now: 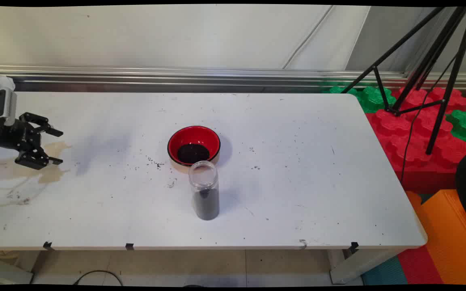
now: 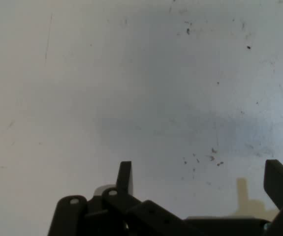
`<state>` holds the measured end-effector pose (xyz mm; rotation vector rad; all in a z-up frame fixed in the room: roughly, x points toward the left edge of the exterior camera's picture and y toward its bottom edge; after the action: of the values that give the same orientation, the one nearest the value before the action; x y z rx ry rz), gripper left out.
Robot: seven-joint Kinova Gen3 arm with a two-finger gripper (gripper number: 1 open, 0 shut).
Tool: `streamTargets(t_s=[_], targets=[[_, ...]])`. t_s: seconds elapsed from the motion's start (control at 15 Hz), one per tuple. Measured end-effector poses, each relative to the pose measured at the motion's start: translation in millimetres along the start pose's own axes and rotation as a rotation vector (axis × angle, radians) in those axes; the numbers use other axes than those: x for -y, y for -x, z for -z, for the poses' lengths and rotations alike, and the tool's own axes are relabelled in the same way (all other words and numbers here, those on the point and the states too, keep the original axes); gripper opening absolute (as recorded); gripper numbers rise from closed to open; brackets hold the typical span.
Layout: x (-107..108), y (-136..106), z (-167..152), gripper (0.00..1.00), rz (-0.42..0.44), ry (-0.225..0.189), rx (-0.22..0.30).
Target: Pick up the black seasoning powder from the table
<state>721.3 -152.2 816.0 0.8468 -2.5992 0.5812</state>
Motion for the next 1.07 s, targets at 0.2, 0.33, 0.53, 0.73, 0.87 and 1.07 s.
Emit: streamTargets(t_s=[0.2,0.33,0.53,0.73,0.87,1.07], targets=[[1,-7,3,1.0,-0.006,0.001,-0.005],[2,-15,6,1.0,-0.015,0.005,-0.013],[2,-31,11,1.0,-0.028,0.013,-0.028],[0,-50,16,1.0,-0.033,0.029,-0.043],[-2,-60,20,1.0,-0.034,0.041,-0.051],[-6,-76,24,1.0,-0.036,0.066,-0.062]])
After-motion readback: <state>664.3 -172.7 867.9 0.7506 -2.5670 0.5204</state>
